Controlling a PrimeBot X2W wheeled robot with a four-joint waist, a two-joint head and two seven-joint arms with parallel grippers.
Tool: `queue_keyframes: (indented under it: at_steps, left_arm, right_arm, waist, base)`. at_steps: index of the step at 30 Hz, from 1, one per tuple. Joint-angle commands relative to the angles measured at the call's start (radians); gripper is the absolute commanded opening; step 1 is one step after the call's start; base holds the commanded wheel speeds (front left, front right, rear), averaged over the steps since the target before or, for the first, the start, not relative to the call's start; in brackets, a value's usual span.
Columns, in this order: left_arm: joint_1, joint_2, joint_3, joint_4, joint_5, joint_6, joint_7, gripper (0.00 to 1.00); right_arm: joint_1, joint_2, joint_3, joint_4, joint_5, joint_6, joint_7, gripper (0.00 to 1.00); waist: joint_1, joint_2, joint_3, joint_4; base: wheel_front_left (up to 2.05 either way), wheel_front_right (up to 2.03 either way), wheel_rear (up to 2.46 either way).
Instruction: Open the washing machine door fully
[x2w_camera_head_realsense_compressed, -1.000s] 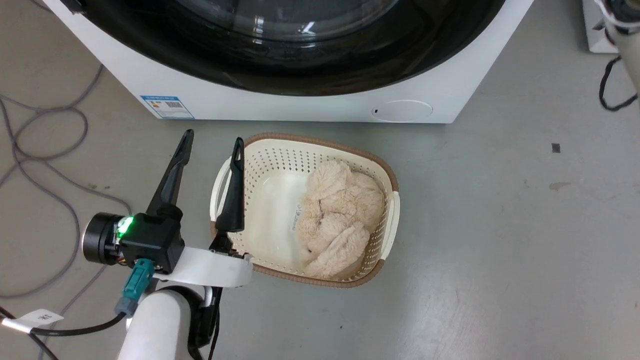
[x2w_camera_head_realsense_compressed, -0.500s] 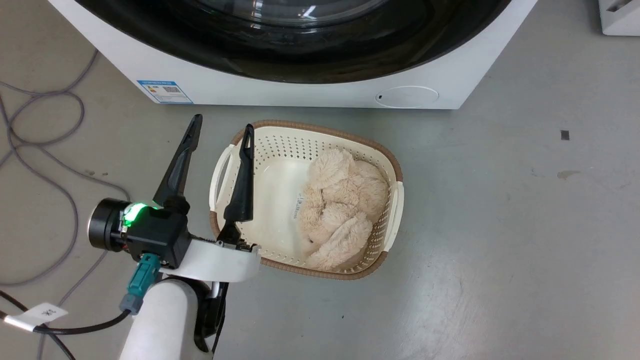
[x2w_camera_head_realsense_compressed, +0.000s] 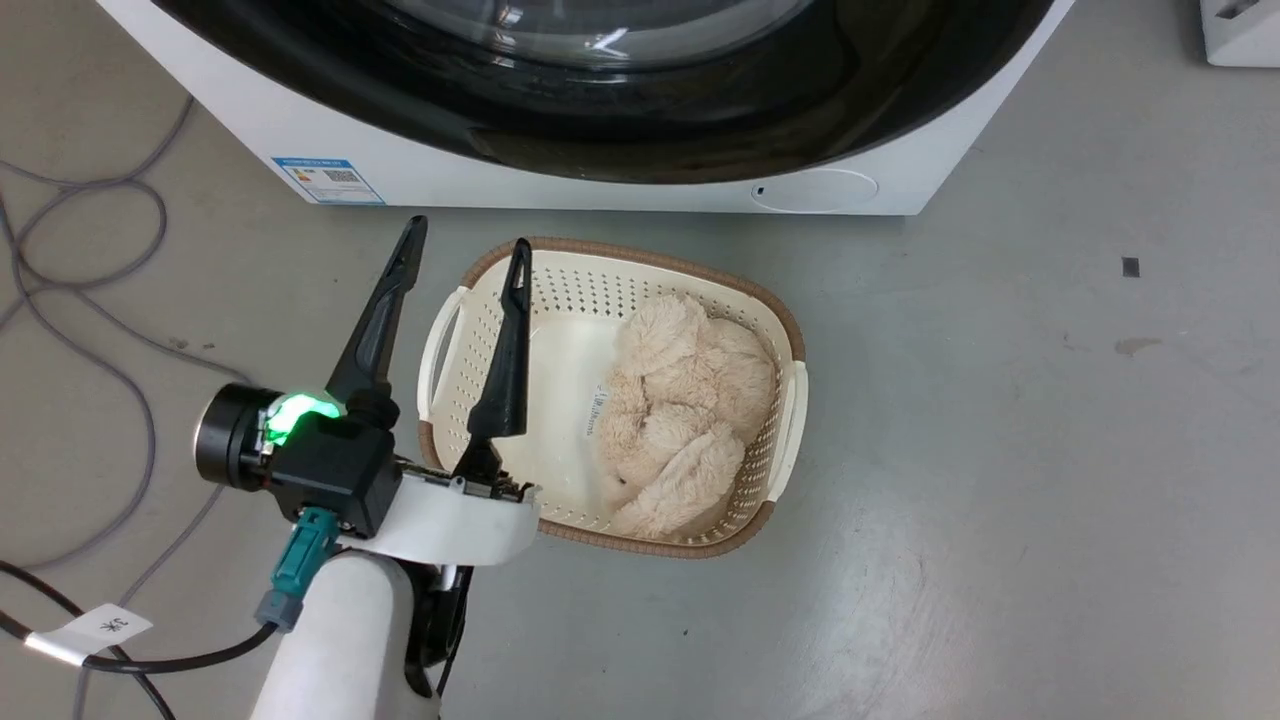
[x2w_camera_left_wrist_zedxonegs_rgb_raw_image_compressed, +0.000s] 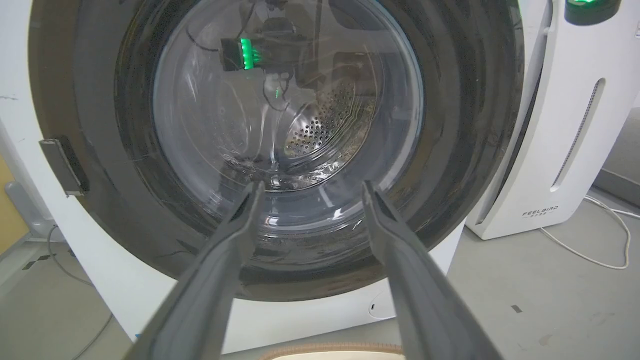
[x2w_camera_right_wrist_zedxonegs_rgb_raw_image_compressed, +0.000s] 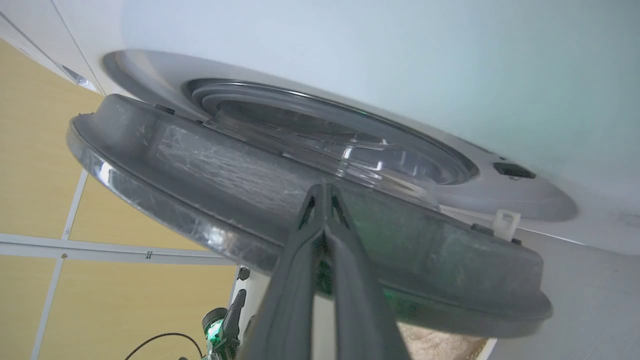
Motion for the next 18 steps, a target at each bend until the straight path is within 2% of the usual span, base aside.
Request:
queue_keyframes:
  at_steps: [1, 18]
  left_arm:
    - [-0.022, -0.004, -0.003, 0.003, -0.003, 0.001, -0.011, 1.00]
    - [0.043, -0.008, 0.000, 0.061, -0.010, 0.005, -0.011, 1.00]
  right_arm:
    - [-0.028, -0.005, 0.017, 0.008, 0.037, 0.001, 0.019, 0.00]
    - [0.172, -0.058, 0.048, -0.111, 0.106, 0.001, 0.083, 0.00]
  waist:
    - [-0.0001, 0.0000, -0.007, 0.000]
    - [-0.0001, 0.0000, -0.117, -0.012]
  base:
    - [0.00, 0.00, 0.00]
    - [0.00, 0.00, 0.00]
